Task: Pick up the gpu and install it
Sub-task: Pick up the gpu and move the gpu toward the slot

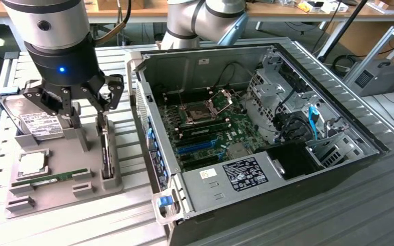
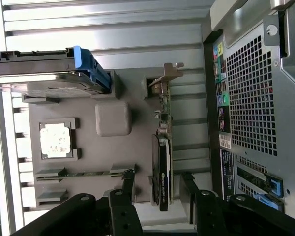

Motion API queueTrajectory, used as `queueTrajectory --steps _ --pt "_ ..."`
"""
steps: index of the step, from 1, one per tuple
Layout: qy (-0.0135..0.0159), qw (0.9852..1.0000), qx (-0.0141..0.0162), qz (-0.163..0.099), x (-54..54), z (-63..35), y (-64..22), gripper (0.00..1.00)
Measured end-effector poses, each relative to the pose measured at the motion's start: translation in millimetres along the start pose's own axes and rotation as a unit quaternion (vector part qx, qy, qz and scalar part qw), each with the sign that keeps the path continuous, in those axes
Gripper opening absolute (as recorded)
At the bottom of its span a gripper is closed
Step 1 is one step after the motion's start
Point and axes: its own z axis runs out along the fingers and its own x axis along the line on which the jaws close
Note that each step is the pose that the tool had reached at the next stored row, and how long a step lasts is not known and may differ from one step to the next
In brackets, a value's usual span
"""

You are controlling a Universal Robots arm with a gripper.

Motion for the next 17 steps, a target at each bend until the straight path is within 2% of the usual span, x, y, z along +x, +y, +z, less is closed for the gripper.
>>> queueTrajectory --steps 8,11,17 --pt "0.0000 1.0000 0.0000 0.000 -14.3 0.9 1.1 0.50" --pt "0.0000 1.0000 0.0000 0.000 -14.3 1.0 1.1 0.50" --pt "0.0002 1.0000 0.0000 0.000 -14.0 14.6 0.5 0.50"
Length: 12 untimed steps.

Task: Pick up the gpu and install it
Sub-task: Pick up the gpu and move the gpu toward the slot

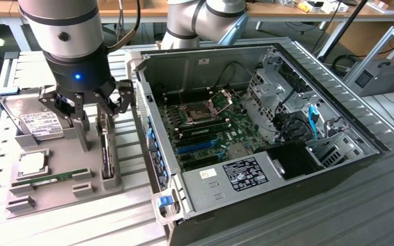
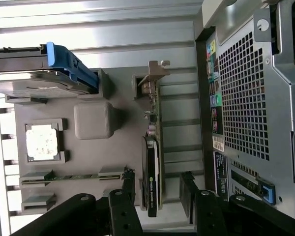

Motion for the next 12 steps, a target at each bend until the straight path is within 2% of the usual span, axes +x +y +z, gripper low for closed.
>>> queueTrajectory --steps 12 --pt "0.0010 1.0000 0.0001 0.000 0.6 22.6 -0.9 0.50"
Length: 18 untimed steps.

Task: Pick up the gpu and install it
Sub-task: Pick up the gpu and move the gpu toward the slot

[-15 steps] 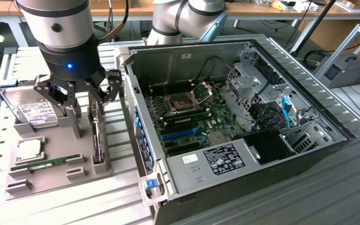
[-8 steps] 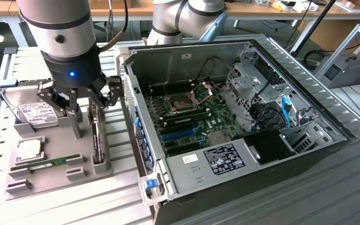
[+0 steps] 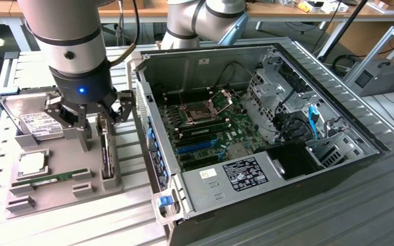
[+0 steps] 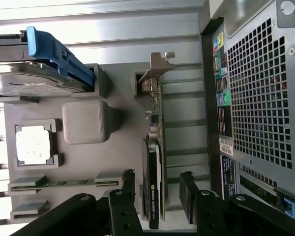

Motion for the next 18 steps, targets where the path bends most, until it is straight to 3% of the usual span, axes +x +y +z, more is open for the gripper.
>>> queueTrajectory --steps 13,18 --pt "0.0010 1.0000 0.0001 0.000 0.6 27.2 -1.1 0.50" --pt "0.0020 1.0000 0.0002 0.000 0.9 43.0 -1.8 0.50"
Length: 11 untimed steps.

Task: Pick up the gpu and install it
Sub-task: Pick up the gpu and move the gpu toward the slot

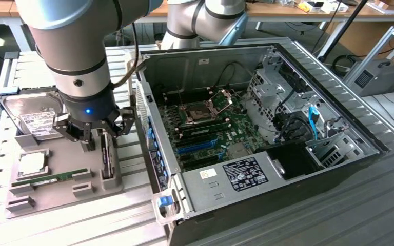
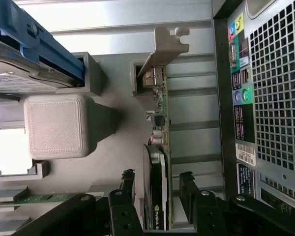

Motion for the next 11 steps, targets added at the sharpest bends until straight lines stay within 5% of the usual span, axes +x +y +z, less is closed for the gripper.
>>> queueTrajectory --steps 11 --pt "0.0005 1.0000 0.0000 0.000 0.3 8.9 -0.3 0.50"
